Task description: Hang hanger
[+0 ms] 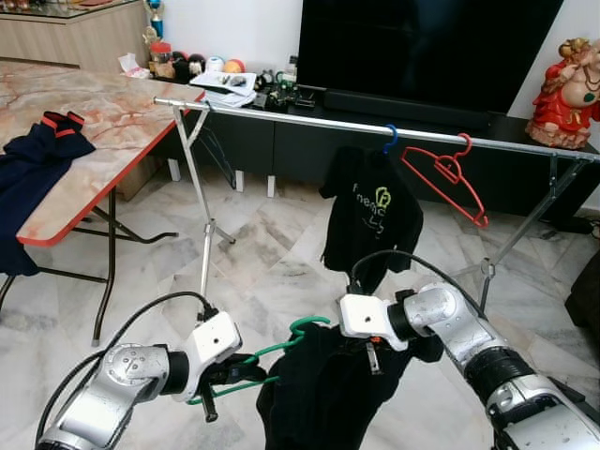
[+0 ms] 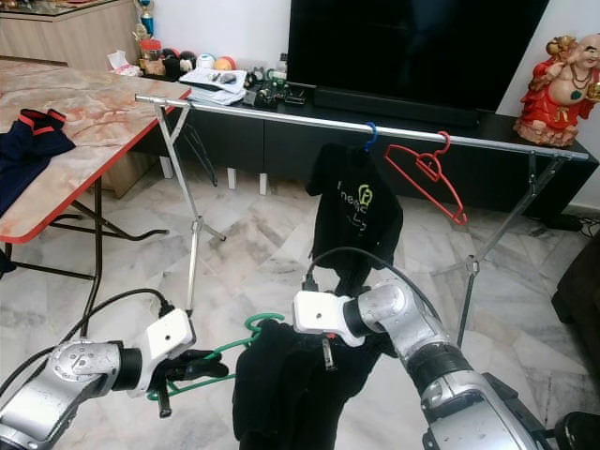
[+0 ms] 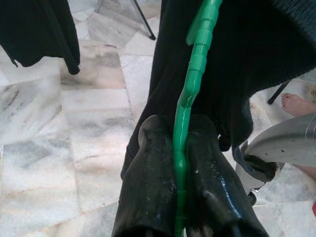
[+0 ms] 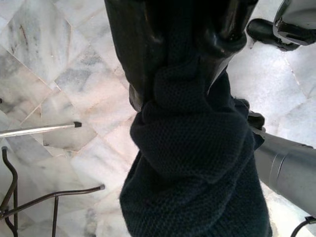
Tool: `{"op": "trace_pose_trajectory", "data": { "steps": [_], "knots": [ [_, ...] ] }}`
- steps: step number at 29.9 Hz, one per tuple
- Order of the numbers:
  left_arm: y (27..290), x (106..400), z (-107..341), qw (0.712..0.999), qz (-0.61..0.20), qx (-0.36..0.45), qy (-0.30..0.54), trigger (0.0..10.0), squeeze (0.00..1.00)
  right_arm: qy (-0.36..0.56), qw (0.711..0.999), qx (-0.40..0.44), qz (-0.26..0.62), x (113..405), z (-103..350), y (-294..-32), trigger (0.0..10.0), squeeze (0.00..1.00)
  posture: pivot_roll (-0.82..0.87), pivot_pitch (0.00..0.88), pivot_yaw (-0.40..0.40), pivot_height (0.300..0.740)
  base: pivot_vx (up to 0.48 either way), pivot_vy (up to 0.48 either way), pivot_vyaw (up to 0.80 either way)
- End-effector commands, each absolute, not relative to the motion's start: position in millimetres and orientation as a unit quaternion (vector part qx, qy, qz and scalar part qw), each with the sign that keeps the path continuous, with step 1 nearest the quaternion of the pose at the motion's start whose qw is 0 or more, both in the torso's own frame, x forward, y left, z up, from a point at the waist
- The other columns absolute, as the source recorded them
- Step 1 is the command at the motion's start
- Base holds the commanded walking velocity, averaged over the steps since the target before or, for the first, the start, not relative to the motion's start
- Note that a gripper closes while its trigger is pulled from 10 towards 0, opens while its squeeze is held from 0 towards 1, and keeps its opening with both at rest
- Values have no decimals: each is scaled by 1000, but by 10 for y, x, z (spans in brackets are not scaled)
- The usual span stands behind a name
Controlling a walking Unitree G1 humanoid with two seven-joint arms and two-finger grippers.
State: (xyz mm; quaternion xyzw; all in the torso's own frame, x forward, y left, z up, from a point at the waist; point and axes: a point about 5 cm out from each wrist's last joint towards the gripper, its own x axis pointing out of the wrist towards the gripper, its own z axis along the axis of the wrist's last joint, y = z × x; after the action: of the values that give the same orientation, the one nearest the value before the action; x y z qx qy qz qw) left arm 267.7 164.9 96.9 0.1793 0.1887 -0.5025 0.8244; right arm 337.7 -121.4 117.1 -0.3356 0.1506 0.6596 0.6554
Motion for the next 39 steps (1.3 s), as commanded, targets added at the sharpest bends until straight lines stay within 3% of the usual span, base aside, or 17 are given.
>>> {"op": "trace_pose_trajectory", "data": {
  "steps": [1, 14, 24, 25, 26, 27, 31, 35, 39],
  "knots": [
    [1630, 2725, 1032, 836, -494, 168, 169, 0, 0, 139, 649, -333, 670, 3387, 1240, -1170, 10000, 1000, 128, 32, -66, 740, 0, 0, 0],
    [1608, 2725, 1019, 836, -496, 165, 169, 0, 0, 145, 645, -336, 671, 3396, 1278, -1244, 10000, 1000, 119, 31, -68, 740, 0, 0, 0],
    [1594, 2709, 983, 833, -498, 164, 173, 0, 0, 135, 689, -353, 618, 3523, 1470, -1485, 10000, 1000, 103, 34, -66, 740, 0, 0, 0],
    [1590, 2709, 980, 833, -499, 164, 174, 0, 0, 133, 691, -353, 616, 3526, 1481, -1497, 10000, 855, 103, 34, -66, 740, 0, 0, 0],
    [1587, 2710, 978, 833, -499, 164, 174, 0, 0, 130, 694, -354, 614, 3530, 1491, -1507, 10000, 855, 103, 34, -66, 740, 0, 0, 0],
    [1584, 2710, 976, 833, -499, 164, 174, 0, 0, 128, 695, -352, 613, 3531, 1496, -1511, 10000, 0, 100, 34, -66, 740, 0, 0, 0],
    [1580, 2711, 971, 833, -500, 163, 174, 0, 0, 126, 697, -350, 613, 3530, 1507, -1523, 10000, 0, 100, 34, -66, 740, 0, 0, 0],
    [1598, 2723, 966, 840, -489, 163, 171, 0, 0, 112, 734, -330, 583, 3555, 1555, -1615, 10000, 0, 100, 37, -69, 740, 0, 0, 0],
    [1608, 2740, 972, 845, -481, 162, 167, 0, 0, 106, 752, -306, 574, 3529, 1537, -1673, 10000, 0, 100, 37, -70, 740, 0, 0, 0]
  ]
}}
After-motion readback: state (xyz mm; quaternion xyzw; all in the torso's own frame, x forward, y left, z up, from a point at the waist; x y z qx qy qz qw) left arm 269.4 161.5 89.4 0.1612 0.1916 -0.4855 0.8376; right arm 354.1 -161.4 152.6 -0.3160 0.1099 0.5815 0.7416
